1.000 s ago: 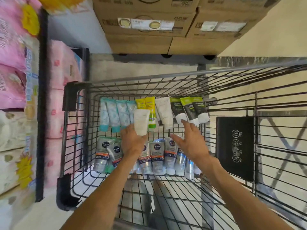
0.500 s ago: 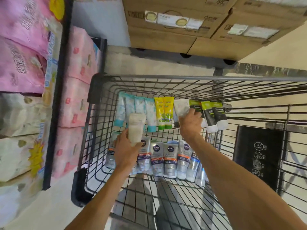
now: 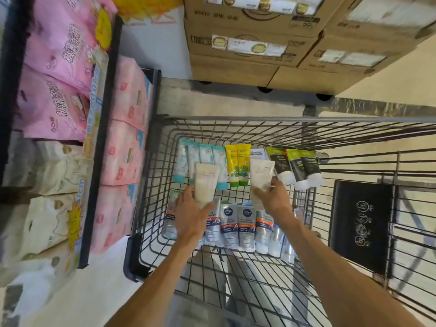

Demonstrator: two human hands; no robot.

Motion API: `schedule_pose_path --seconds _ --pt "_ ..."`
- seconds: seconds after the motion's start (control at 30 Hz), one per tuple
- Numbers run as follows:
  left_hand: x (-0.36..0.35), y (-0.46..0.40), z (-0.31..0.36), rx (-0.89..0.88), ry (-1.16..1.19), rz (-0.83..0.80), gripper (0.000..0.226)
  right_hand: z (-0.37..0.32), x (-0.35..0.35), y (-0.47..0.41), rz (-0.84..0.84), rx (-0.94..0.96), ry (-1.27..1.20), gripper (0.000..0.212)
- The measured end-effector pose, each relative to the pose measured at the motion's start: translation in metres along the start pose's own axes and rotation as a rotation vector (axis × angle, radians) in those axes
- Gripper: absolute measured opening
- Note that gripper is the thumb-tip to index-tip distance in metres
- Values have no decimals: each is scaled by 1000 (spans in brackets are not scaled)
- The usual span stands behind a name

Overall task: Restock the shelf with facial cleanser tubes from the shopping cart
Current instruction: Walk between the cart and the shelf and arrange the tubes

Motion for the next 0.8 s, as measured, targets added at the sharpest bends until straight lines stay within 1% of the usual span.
schedule_pose_path --seconds 0.1,0.17,0.23,0.33,0.43,0.63,0.8 --pt "9 18 11 -21 3 -19 76 3 11 34 -7 17 -32 55" --pt "16 29 17 -29 6 -22 80 4 19 59 -11 18 -69 57" --pt "25 43 25 -39 -8 -35 81 -1 28 86 -15 41 -78 56" --pt "44 74 43 -76 -11 -52 75 -13 46 126 -8 85 -75 51" --pt "63 104 55 -93 12 -59 70 -25 63 159 -7 118 -53 54" --pt "99 152 78 -111 18 35 65 -43 93 199 -50 157 -24 58" --pt "112 185 82 -49 85 126 71 -64 106 216 -133 265 26 56"
Point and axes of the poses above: each hand's wrist, its own y-axis away from the middle knuckle, its own x-axis out of the back of the hand, z = x × y, the point moved 7 cm from there along -y, towards the middle knuckle, and after that the axes turned 8 degrees about -y, right-handed, at the moved point
